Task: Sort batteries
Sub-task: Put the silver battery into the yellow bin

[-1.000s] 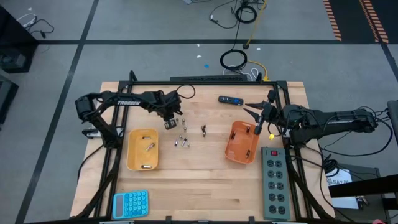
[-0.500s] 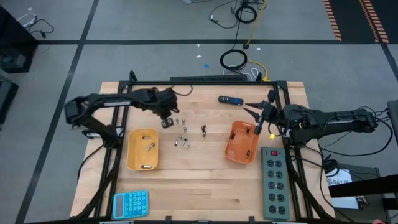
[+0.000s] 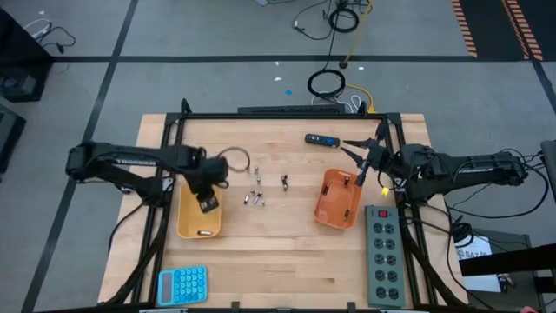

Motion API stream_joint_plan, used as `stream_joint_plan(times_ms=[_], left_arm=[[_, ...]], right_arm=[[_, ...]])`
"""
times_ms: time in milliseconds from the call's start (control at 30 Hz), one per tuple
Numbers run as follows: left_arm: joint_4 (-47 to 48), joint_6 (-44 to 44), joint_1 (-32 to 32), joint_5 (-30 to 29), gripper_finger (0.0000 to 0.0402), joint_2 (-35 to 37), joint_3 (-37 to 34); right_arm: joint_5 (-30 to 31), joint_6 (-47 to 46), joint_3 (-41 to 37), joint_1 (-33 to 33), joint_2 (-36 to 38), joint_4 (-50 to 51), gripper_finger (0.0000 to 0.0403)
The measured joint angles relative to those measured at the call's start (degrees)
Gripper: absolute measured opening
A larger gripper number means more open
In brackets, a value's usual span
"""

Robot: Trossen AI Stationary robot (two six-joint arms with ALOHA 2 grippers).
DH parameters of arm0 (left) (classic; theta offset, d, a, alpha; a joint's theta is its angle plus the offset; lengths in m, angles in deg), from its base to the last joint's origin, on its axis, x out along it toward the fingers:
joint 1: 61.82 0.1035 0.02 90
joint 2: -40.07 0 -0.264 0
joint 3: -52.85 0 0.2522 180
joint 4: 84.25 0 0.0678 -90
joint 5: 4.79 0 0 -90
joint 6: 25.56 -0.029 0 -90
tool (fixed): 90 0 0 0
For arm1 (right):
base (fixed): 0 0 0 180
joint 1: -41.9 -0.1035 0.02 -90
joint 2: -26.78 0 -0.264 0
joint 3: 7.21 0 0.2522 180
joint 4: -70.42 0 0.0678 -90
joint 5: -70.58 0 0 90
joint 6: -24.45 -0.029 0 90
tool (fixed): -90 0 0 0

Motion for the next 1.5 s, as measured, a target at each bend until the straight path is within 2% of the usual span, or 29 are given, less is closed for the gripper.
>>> stream_joint_plan(times_ms=[167, 367, 500, 733, 867, 1033, 1267, 1500], left_arm=[[-5.0, 4.8, -4.9, -8.4, 0.0041, -1.2, -8.6], [-14.7, 5.1, -7.0, -10.6, 0.0046, -3.7, -14.9], [-14.9, 5.1, -7.9, -13.5, 0.0066, -5.4, -15.4], [-16.9, 4.0, -8.2, -19.1, 0.0151, -5.4, -15.3], [-20.4, 2.9, -8.2, -22.6, 0.0180, -5.4, -15.3], [-22.0, -0.1, -7.6, -27.9, 0.0184, -5.9, -15.3], [-23.6, -1.4, -6.0, -31.2, 0.0185, -7.9, -15.3], [-33.6, -13.0, -6.1, -33.9, 0.0185, -9.7, -15.3]], right_arm=[[0.0, 0.0, 0.0, 0.0, 0.0, 0.0, 0.0077], [0.0, -0.6, 0.0, 0.0, 0.0, -0.9, 0.0077], [0.0, -1.0, 0.0, 0.0, 0.0, -1.0, 0.0077], [-1.2, -1.2, 0.0, 0.0, 0.0, -0.8, 0.0077], [-1.7, -1.2, 0.0, -0.1, 0.0, -0.8, 0.0077], [-1.7, -1.2, 0.0, -0.1, 0.0, -0.9, 0.0077], [-1.7, -1.2, 0.0, -0.1, 0.0, -1.3, 0.0077], [-1.7, -1.2, 0.0, -0.1, 0.0, -1.2, 0.0077]])
